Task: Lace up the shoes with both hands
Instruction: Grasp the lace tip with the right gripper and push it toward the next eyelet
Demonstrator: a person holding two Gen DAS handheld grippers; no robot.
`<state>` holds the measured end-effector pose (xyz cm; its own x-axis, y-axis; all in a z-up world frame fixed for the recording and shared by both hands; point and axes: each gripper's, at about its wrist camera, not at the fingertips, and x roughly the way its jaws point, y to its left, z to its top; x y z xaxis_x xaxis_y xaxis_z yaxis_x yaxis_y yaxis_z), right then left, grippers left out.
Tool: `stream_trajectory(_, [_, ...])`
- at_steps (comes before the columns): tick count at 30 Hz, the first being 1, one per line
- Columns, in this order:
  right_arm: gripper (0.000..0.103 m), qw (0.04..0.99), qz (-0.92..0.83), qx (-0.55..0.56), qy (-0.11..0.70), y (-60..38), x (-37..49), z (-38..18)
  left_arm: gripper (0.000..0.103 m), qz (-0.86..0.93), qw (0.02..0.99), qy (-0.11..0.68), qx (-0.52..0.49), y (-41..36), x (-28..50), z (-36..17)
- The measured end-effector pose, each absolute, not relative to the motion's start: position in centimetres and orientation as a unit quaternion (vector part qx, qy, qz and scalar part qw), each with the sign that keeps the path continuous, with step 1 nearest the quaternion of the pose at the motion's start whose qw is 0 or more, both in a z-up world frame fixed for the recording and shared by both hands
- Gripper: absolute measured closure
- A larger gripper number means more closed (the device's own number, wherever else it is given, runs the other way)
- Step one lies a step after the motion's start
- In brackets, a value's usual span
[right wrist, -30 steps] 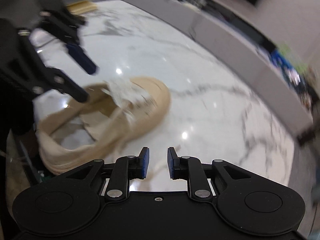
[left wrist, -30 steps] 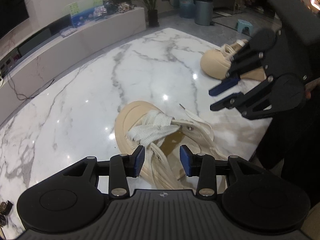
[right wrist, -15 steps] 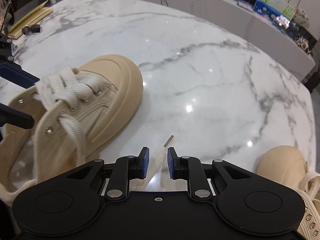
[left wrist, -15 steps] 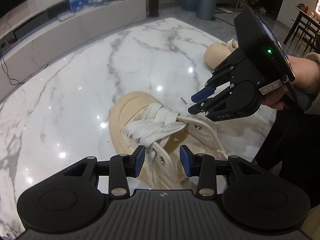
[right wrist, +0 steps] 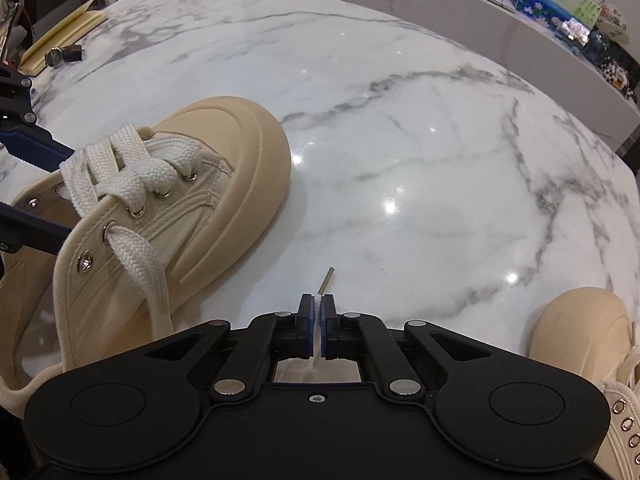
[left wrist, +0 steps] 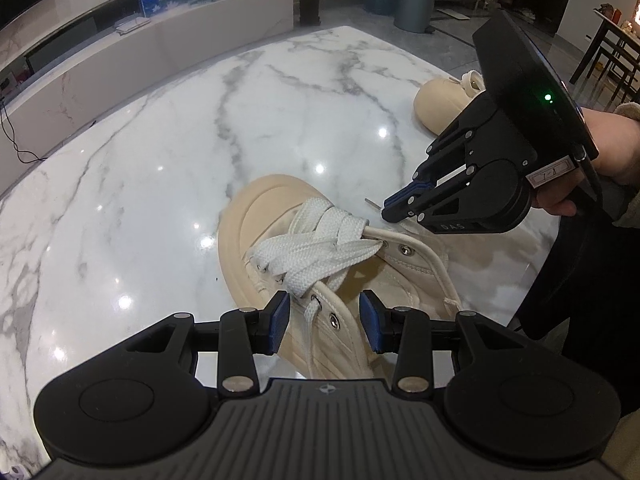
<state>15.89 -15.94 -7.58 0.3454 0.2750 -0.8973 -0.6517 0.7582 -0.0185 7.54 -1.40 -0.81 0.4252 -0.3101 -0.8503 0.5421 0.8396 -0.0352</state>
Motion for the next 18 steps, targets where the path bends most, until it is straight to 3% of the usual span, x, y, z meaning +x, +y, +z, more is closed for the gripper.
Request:
stream_trajectory(6, [0.101, 0.811, 0.335, -0.204, 0.434, -15.9, 13.8, -3.9, 0.076, -0.254, 0.838, 0.468, 0.12, -1.3, 6.9, -0.3])
stream_trajectory(7, [0.102, 0.812, 0.345, -0.208, 0.422, -15.8, 13.3, -3.1, 0.082, -0.253, 0.839, 0.467, 0.12, -1.2, 6.7, -0.2])
stream_trajectory(18, [0.102, 0.782, 0.456, -0.277, 0.321, -13.2, 7.9, 2.7, 0.088, -0.243, 0.85, 0.454, 0.111, -0.9, 5.3, 1.0])
